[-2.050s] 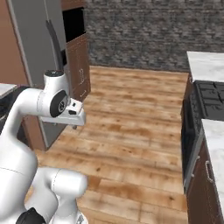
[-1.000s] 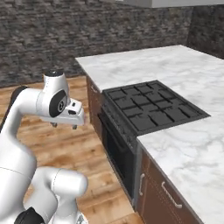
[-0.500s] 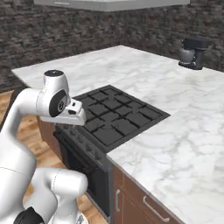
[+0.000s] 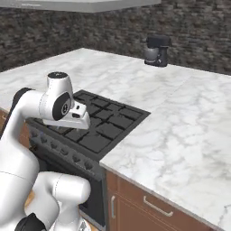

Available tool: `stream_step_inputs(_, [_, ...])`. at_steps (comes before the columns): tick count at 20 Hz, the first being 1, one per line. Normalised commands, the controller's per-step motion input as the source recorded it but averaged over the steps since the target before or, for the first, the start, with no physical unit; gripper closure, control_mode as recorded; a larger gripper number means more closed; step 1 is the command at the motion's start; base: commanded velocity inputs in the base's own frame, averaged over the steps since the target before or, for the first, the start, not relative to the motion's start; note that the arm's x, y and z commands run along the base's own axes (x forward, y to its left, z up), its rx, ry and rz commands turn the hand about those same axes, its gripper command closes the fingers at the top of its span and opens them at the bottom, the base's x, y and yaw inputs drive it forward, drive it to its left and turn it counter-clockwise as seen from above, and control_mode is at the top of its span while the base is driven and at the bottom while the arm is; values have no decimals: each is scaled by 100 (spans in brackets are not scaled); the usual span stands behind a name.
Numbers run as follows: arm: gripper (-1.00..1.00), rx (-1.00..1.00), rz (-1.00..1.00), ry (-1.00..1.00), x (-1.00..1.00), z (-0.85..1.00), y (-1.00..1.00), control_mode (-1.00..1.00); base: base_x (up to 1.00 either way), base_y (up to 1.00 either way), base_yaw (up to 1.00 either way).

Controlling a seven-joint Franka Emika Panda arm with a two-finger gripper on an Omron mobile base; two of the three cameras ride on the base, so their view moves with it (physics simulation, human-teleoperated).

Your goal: Navigate to the stove.

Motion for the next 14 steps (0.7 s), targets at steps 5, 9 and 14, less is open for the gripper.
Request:
stream_step_inputs(5, [-100,0,0,0,0,0,0,100,0,72,-35])
stream_step_inputs(9, [-100,0,0,0,0,0,0,100,0,82,-34])
stream_step_inputs(14, [-100,0,0,0,0,0,0,100,7,64,-33])
